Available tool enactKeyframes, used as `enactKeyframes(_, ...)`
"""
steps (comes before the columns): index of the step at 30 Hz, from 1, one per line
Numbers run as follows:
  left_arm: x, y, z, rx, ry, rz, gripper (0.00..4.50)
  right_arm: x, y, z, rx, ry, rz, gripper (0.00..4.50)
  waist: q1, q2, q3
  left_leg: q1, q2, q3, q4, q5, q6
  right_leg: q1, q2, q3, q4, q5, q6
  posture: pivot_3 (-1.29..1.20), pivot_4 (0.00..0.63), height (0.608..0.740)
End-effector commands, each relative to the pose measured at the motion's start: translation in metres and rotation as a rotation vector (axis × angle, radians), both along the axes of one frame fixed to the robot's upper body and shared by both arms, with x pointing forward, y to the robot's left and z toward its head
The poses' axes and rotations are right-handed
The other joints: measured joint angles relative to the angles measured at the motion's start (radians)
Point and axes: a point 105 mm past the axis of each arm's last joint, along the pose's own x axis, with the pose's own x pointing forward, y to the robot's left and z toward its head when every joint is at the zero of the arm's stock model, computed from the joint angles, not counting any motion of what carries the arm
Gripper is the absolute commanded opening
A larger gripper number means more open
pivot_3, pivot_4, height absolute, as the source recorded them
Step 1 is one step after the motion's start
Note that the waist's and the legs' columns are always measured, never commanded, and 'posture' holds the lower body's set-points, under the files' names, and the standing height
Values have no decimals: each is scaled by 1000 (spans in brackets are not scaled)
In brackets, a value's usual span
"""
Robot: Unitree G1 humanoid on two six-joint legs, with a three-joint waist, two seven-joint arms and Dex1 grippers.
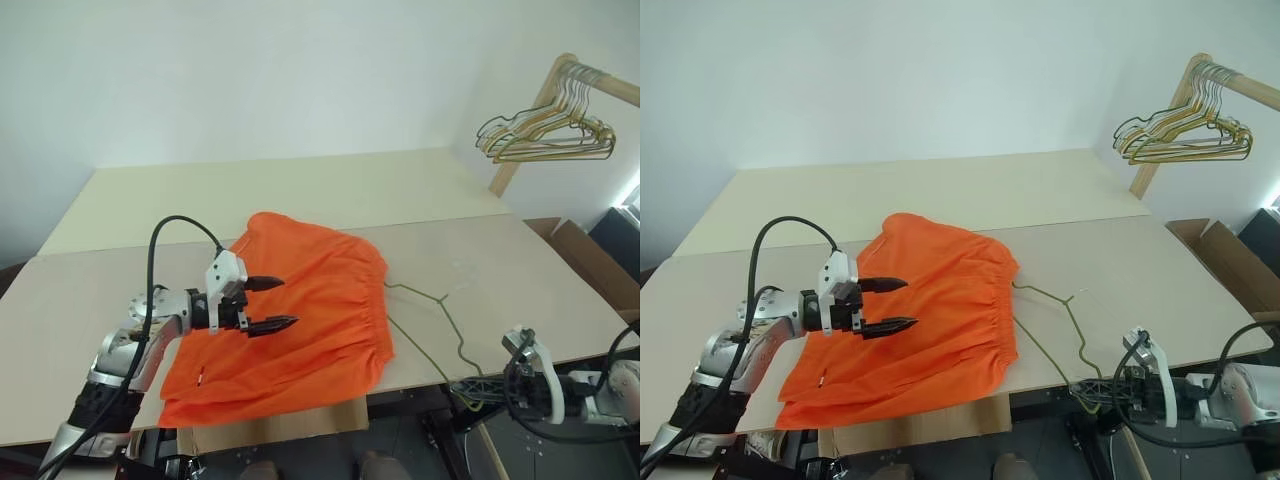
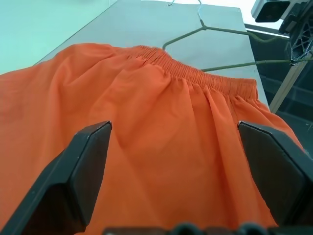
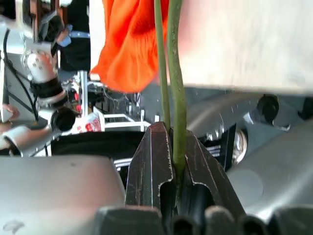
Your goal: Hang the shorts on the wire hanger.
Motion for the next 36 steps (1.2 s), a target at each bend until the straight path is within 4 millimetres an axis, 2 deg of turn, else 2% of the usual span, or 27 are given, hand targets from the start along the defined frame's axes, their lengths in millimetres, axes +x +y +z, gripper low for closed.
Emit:
enactKeyframes(1, -4, -2, 9, 12, -49, -16, 4462, 13, 9, -2, 14, -5, 16, 0, 0, 0, 0, 0, 0, 0, 0, 0, 0, 0, 0, 0, 0, 0, 0, -27, 0, 740)
enactKeyframes(3, -5, -2, 7, 19, -48, -17, 4462, 16, 15, -5, 8, -4, 47, 0, 5, 0, 0, 0, 0, 0, 0, 0, 0, 0, 0, 0, 0, 0, 0, -19, 0, 740)
enactKeyframes(6, -4, -1, 10, 12, -54, -2, 4462, 32, 15, -9, 2, -5, 1, 0, 14, 0, 0, 0, 0, 0, 0, 0, 0, 0, 0, 0, 0, 0, 0, -8, 0, 740)
enactKeyframes(12, -5, -1, 9, 17, -54, 0, 4462, 62, 15, 0, -1, -42, -58, 0, 13, -1, 0, 0, 0, 0, 1, 0, 0, 0, 0, 0, 0, 2, 0, 8, 0, 740)
enactKeyframes(17, -7, -1, 7, 18, -54, 9, 4462, 72, 10, -2, -21, -28, -134, 0, -3, -1, -1, 2, -1, 1, 3, 0, 0, 3, 0, 3, -1, 5, 2, 15, 0, 740)
enactKeyframes(20, -9, -2, 5, 21, -49, 6, 4462, 71, 9, 1, 7, -11, -158, 0, -10, -1, -1, 2, -1, 1, 3, 0, 0, 3, 0, 4, -1, 5, 2, 12, 0, 740)
enactKeyframes(24, -16, -5, 4, 14, -29, -32, 4462, 55, 13, 5, -10, 37, -84, 0, -7, 1, 0, 1, -1, 1, 3, 0, 0, 1, 0, 4, -1, 5, 2, -3, 0, 740)
enactKeyframes(30, -13, -7, 3, 29, -32, -49, 4462, 37, 21, 6, -31, 131, -16, 0, 2, 1, 0, 0, -1, 0, 2, 0, 0, 0, 1, 2, -1, 5, 2, -18, 0, 740)
enactKeyframes(36, -8, -8, 2, 37, -40, -37, 4462, 41, 22, 8, -45, 143, -35, 0, 11, 1, -1, 0, -1, 0, 2, 0, 0, 1, 0, 2, -1, 5, 2, -18, 0, 740)
